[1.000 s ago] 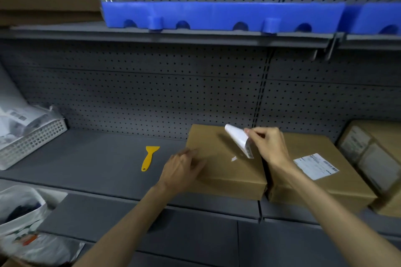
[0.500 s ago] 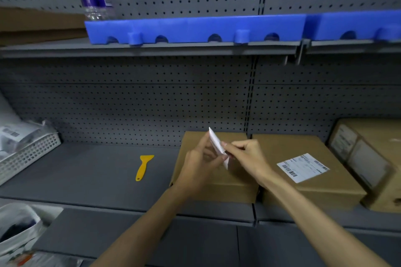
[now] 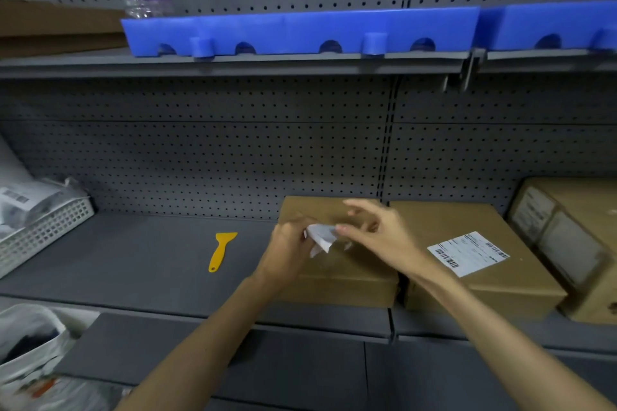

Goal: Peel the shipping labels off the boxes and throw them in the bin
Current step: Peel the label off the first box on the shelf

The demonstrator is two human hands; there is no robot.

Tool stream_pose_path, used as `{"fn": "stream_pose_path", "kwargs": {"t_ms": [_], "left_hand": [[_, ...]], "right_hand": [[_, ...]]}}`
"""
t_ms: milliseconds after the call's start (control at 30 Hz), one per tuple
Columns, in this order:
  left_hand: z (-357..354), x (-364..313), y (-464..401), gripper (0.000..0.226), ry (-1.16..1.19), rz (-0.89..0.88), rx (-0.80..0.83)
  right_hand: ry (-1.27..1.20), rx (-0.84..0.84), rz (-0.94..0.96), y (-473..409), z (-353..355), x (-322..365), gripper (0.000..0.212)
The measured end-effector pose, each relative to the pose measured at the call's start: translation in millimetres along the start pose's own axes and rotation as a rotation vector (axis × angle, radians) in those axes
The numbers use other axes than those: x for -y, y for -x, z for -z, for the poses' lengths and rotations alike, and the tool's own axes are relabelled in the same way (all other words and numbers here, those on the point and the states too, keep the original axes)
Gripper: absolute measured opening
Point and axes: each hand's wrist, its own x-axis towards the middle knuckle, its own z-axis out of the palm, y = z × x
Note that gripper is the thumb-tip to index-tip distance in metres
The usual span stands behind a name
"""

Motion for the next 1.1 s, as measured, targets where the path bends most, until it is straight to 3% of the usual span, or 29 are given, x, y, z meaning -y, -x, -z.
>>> {"fn": "stream_pose_path", "kwargs": {"t_ms": [100,333,500,600,800,900,1000,1100], "left_hand": [[-3,-14,-6,0.015,-0.013,-0.066,0.045],[-7,-28,1,0.031,0.015,-0.025,0.252],[-12,-31,7,0.084,0.068,0.064,0.338],[-10,-34,9,0.073,0.174,0.081,0.284],[-9,-31,5,0.079,0.100,0.067,0.154],[-5,-27,2,0.060,-0.026,-0.055,0.109],[4,-25,1,0.022,-0.048,-0.096,0.152],[4,-19,-2,0.019,-0.062,-0.097,0.192]], "right_hand": [[-0.007,0.057,-0.003,3,-17,4,0.044],[-0.242,-0.047,-0.098,-4,-14,-4,0.011],[-0.426,-0.116,-0.179,-5,-11,-1,0.009],[-0.470,-0.128,-0.181,-2,-13,-2,0.009],[-0.391,-0.143,-0.130,-1,-18,1,0.018],[-0.302,-0.024,-0.153,1,-15,4,0.027],[-0.287,0.080,-0.210,2,-8,1,0.028],[-0.315,0.044,-0.196,8,-8,3,0.025]]}}
